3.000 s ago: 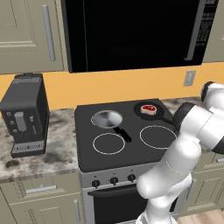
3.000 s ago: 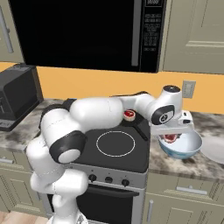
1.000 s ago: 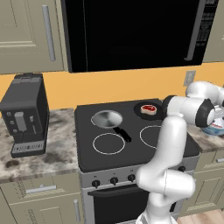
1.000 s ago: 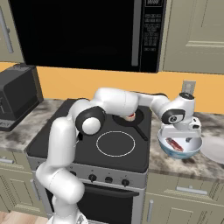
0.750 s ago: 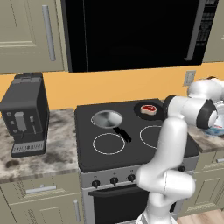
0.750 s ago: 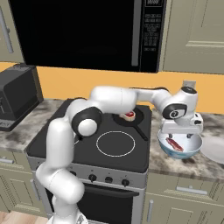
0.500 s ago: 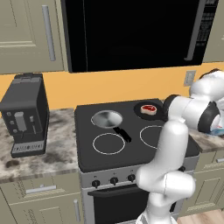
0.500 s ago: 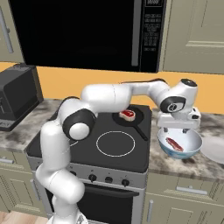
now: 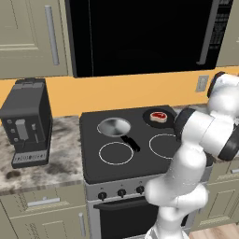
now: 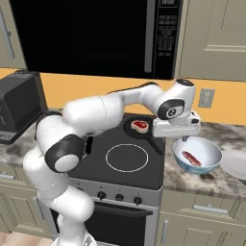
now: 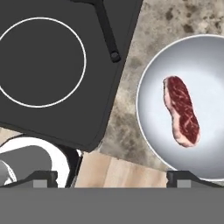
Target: Place one of the steaks on the plate and the other in the bowl. Then place the bowl in the fridge.
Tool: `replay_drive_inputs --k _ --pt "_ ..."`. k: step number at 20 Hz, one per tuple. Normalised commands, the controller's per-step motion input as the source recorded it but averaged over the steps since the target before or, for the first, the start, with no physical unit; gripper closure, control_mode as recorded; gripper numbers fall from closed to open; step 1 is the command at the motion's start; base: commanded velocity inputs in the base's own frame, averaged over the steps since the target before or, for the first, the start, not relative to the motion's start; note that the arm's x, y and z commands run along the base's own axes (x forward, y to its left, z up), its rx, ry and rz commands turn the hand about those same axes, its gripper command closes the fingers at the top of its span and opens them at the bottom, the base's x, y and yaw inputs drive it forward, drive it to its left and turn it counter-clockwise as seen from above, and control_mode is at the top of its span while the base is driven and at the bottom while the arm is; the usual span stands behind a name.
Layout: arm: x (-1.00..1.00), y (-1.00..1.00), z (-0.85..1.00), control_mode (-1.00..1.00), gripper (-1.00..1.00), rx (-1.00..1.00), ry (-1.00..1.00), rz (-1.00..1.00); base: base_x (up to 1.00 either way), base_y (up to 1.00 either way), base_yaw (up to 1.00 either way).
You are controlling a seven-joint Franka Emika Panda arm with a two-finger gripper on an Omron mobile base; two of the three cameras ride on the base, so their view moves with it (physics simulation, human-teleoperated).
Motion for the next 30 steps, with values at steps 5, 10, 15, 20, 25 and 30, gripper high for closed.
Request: replay_drive_inputs --k 5,10,15,20,25,30 --pt "-0.34 0.77 0.00 -1.00 -1.00 -0.12 0.00 0.26 0.00 0.00 0.00" --pt "-0.29 0.68 0.00 -1.00 -1.00 -0.02 0.00 0.21 0.00 0.00 0.00" --pt "-0.05 0.86 0.00 -1.00 -1.00 0.00 0.00 0.01 0.00 0.00 0.00" --pt "0.02 0.51 0.00 -1.00 -1.00 0.03 0.00 -0.19 0.00 0.00 0.00" --pt "0.01 0.24 0.00 -1.00 -1.00 0.11 0.00 -0.43 0.00 0.00 0.00" --pt "0.16 0.30 0.00 -1.00 -1.00 0.08 -0.04 -0.41 0.00 0.00 0.00"
